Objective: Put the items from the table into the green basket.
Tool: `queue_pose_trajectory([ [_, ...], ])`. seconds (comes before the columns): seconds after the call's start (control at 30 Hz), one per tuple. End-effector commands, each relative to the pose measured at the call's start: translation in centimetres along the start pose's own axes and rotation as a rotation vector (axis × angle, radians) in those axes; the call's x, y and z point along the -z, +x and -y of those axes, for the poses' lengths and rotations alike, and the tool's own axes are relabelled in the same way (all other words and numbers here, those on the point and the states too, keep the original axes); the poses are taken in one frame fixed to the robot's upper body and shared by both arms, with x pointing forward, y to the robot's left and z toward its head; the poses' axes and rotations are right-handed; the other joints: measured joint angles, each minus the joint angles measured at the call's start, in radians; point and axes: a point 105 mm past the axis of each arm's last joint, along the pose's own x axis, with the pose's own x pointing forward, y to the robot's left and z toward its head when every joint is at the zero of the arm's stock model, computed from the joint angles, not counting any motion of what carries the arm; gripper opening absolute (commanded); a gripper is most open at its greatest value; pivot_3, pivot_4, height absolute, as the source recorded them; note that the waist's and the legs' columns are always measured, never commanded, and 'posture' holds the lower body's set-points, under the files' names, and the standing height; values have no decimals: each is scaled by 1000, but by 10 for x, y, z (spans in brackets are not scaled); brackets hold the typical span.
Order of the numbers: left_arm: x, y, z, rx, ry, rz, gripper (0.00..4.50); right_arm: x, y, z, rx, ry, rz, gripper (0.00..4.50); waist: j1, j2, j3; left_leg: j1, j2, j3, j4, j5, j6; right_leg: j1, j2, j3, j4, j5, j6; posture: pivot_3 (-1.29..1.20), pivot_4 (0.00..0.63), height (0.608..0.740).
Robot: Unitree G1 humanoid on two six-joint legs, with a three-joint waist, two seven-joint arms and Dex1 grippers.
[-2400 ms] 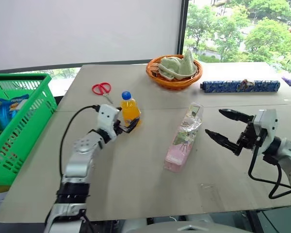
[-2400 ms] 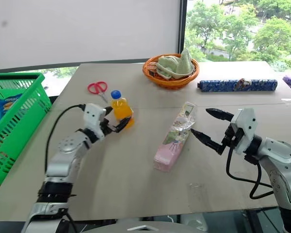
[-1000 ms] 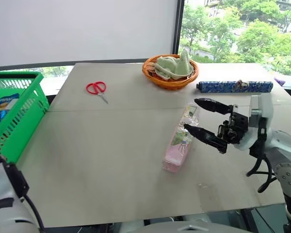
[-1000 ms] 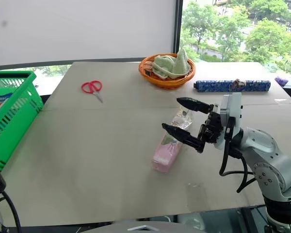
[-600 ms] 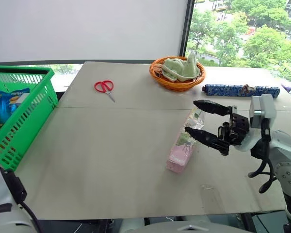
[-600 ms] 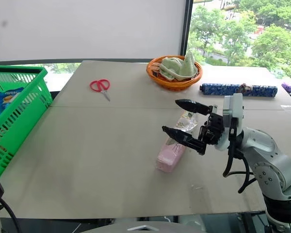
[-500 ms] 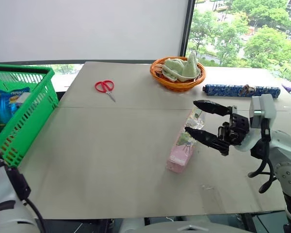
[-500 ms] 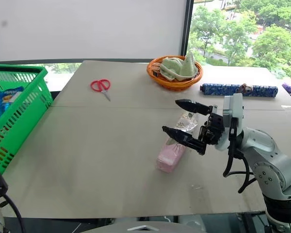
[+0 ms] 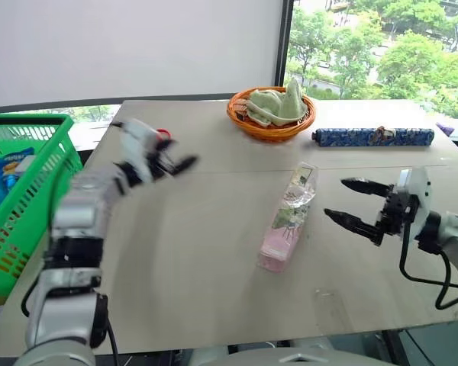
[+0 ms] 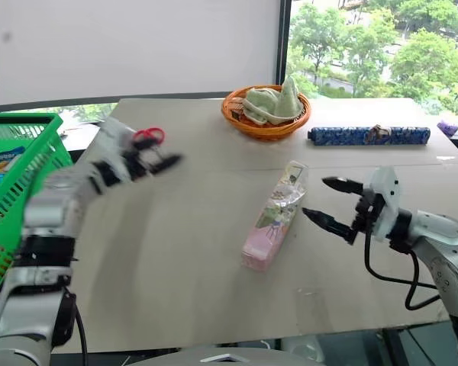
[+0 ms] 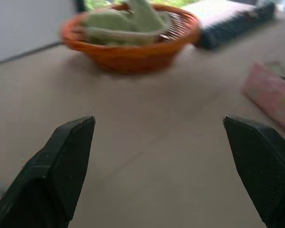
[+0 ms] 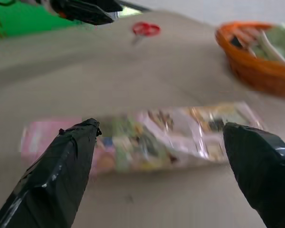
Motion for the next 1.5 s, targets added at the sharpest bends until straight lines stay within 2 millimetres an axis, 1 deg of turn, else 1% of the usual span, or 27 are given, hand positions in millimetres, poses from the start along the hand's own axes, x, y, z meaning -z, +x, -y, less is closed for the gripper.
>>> queue_pose_trajectory([
  [0.03, -7, 18, 45, 137, -30, -25, 4450, -1, -16, 6, 39, -53, -15, 4500, -3, 6, 1, 1, 0, 0, 0, 0, 0, 0, 1, 0, 1, 0, 0, -256, 0, 740],
  [0.07, -1, 25, 63, 184, -63, -57, 4450, 4, -20, 5, 44, -48, -36, 4500, -3, 7, 1, 1, 1, 0, 1, 0, 0, 1, 2, 1, 3, 0, 0, -272, 0, 740],
  [0.13, 7, 36, 90, 248, -91, -104, 4450, 11, -26, 3, 62, -42, -54, 4500, -3, 11, 0, 4, 1, 0, 3, -2, 3, 3, 2, 1, 4, 0, 0, -281, 0, 740],
  [0.2, 9, 47, 100, 232, -116, -130, 4450, 13, -29, -1, 75, -31, -49, 4500, -4, 11, 0, 5, 1, 0, 4, -2, 4, 5, 2, 1, 5, 0, 0, -303, 0, 740],
  [0.27, 9, 57, 103, 189, -157, -152, 4450, 15, -33, -4, 89, -16, -39, 4500, -6, 11, -1, 6, 1, 0, 6, -2, 4, 5, 2, 2, 8, 0, 0, -314, 0, 740],
  [0.33, 12, 65, 105, 164, -134, -189, 4450, 18, -38, -5, 118, -8, -48, 4500, -14, 11, -1, 7, 1, 0, 8, -2, 3, 5, 2, 3, 11, 0, 1, -325, 0, 740],
  [0.4, 18, 70, 101, 120, -118, -240, 4450, 22, -43, -6, 148, -3, -52, 4500, -17, 12, -1, 7, 1, 0, 9, -2, 3, 5, 3, 3, 12, 0, 1, -350, 0, 740],
  [0.5, 25, 75, 98, 85, -146, -291, 4450, 25, -44, -10, 165, 0, -48, 4500, -25, 14, -2, 7, 1, 0, 10, -2, 3, 5, 4, 4, 12, 0, 1, -369, 0, 740],
  [0.63, 28, 76, 105, 115, -178, -319, 4450, 26, -42, -14, 170, -2, -39, 4500, -40, 14, -2, 7, 1, 0, 10, -2, 3, 4, 5, 4, 12, -1, 0, -386, 0, 740],
  [0.73, 26, 77, 106, 109, -230, -294, 3675, 25, -42, -16, 186, 0, -28, 4500, -46, 14, -2, 7, 1, 0, 10, -2, 3, 4, 5, 4, 12, -1, 0, -397, 0, 740],
  [0.77, 25, 78, 105, 98, -248, -290, 3201, 26, -42, -16, 189, 1, -26, 4500, -48, 14, -3, 7, 1, 0, 10, -2, 3, 4, 4, 4, 12, -1, 0, -397, 0, 740],
  [0.8, 25, 78, 103, 88, -255, -289, 2874, 26, -41, -17, 190, 2, -25, 4500, -49, 15, -3, 7, 1, 0, 10, -2, 3, 4, 4, 4, 12, -1, 0, -399, 0, 740],
  [0.83, 24, 78, 102, 80, -261, -288, 2214, 26, -41, -17, 190, 2, -24, 4500, -50, 15, -3, 7, 1, 0, 10, -2, 3, 4, 4, 4, 12, -1, 0, -399, 0, 740],
  [0.9, 24, 79, 97, 53, -264, -286, 1412, 26, -40, -18, 190, 3, -22, 4500, -52, 16, -3, 7, 1, 0, 10, -2, 3, 4, 5, 4, 12, -1, 0, -399, 0, 740],
  [0.93, 25, 79, 94, 34, -261, -285, 869, 27, -40, -18, 190, 3, -21, 4500, -52, 16, -4, 7, 1, 0, 10, -2, 3, 4, 5, 4, 12, -1, 0, -399, 0, 740],
  [0.97, 26, 80, 88, 5, -257, -286, 511, 27, -39, -18, 189, 4, -20, 4500, -52, 16, -4, 7, 1, 0, 10, -2, 3, 4, 5, 4, 12, -1, 0, -399, 0, 740],
  [1.07, 22, 81, 71, -79, -241, -254, 511, 26, -35, -18, 175, -1, -7, 4500, -52, 16, -4, 7, 1, 0, 10, -3, 3, 5, 5, 4, 11, -1, 0, -382, 0, 740],
  [1.13, 8, 81, 51, -165, -232, -176, 511, 20, -30, -20, 149, -12, 26, 4500, -52, 16, -4, 7, 1, 0, 10, -3, 2, 5, 4, 4, 12, -1, 0, -382, 0, 740],
  [1.2, -11, 75, 22, -272, -175, -99, 511, 8, -23, -22, 120, -16, 79, 4500, -61, 16, -3, 7, 1, 0, 10, -3, 2, 5, 5, 4, 12, 0, 0, -376, 0, 740],
  [1.23, -21, 68, 0, -359, -150, -76, 511, -2, -19, -24, 98, -12, 120, 4500, -66, 16, -2, 7, 1, -1, 10, -3, 2, 4, 5, 5, 12, 0, 0, -362, 0, 740],
  [1.3, -35, 53, -34, -504, -127, -40, 511, -16, -12, -28, 59, 3, 175, 4500, -74, 16, -1, 7, 1, -1, 10, -3, 2, 4, 6, 5, 12, 0, 0, -349, 0, 740],
  [1.37, -58, 25, -71, -643, -124, 51, 511, -29, -2, -34, -5, 8, 207, 4500, -75, 15, 0, 6, 1, -2, 10, -2, 3, 3, 7, 6, 12, 0, 0, -335, 0, 740],
  [1.4, -69, 3, -93, -741, -86, 69, 511, -36, 4, -38, -47, 4, 217, 4500, -75, 14, 0, 5, 1, -2, 10, -2, 4, 2, 7, 6, 12, 0, 1, -321, 0, 740],
  [1.43, -78, -18, -112, -830, -26, 75, 511, -42, 9, -42, -90, 1, 229, 4500, -74, 13, 1, 4, 1, -2, 10, -2, 3, 1, 7, 6, 12, 0, 1, -312, 0, 740],
  [1.47, -89, -47, -131, -930, 54, 88, 511, -52, 16, -45, -131, -8, 256, 4500, -75, 13, 2, 4, 1, -2, 9, -2, 3, 0, 7, 6, 11, 0, 1, -297, 0, 740],
  [1.5, -97, -65, -142, -991, 109, 96, 511, -58, 20, -47, -157, -14, 273, 4500, -77, 12, 3, 4, 1, -1, 8, -2, 3, 0, 7, 6, 11, 0, 1, -297, 0, 740],
])
